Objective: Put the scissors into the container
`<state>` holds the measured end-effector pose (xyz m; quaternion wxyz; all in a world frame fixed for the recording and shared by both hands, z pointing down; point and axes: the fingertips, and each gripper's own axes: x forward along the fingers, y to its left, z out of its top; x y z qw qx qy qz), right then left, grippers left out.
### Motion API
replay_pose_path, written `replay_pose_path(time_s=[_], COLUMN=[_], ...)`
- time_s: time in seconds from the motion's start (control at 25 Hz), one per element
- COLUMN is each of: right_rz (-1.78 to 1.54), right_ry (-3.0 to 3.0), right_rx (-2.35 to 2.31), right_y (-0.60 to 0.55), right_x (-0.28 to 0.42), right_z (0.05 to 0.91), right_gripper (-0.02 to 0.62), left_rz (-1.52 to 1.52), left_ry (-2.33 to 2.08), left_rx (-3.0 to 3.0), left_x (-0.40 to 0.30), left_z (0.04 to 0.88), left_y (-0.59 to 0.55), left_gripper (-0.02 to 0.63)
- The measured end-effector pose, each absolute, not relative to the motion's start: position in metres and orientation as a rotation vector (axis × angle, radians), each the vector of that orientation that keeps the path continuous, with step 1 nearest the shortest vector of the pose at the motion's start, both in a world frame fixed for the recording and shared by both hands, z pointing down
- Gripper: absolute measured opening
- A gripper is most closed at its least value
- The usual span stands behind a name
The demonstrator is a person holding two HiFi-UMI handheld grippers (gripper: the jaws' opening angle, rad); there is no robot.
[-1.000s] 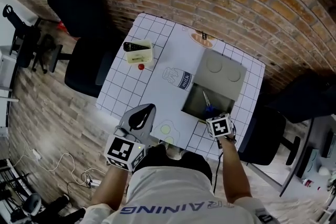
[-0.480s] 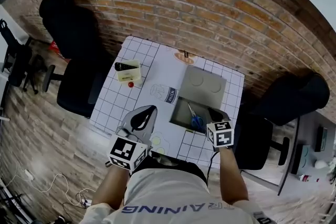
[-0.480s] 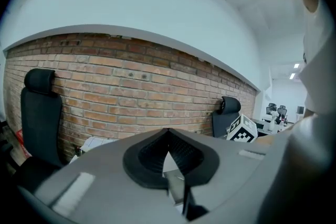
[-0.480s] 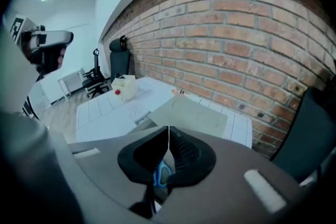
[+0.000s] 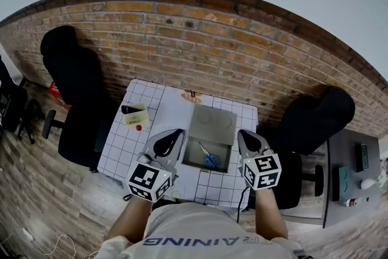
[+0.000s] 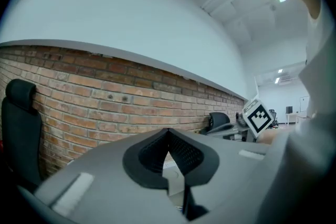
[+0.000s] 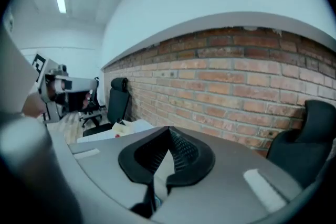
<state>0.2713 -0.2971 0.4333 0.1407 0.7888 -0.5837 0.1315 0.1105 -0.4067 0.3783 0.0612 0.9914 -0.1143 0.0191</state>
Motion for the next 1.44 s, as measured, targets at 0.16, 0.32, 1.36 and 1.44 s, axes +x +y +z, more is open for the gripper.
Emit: replay_pose_path(time_s=[0.16, 0.32, 1.36, 1.44], right_rz=[0.134, 0.024, 0.034, 0.043], right_ry=[-1.764, -1.781, -1.696, -1.704], right_rx=[2.365, 2.482, 2.585, 2.574], right_y=[-0.282, -0.263, -0.256, -0.26], right_x=[0.256, 0.258, 0.298, 0.299], right_z=[0.359, 0.319, 0.332, 0.334], right_gripper=[0.015, 0.014, 0.015, 0.015], left_rz=[-0.011, -0.066, -0.031, -0.029], left_ry=[-0.327, -0.298, -0.281, -0.283], left_rx=[3.025, 3.064, 3.077, 3.077], left_x=[0.118, 0.129, 0.153, 0.154], left_z=[0.349, 0.326, 0.333, 0.332], left_y=[-0.399, -0.39, -0.39, -0.392], left_gripper=[-0.002, -0.002, -0.002, -0.002])
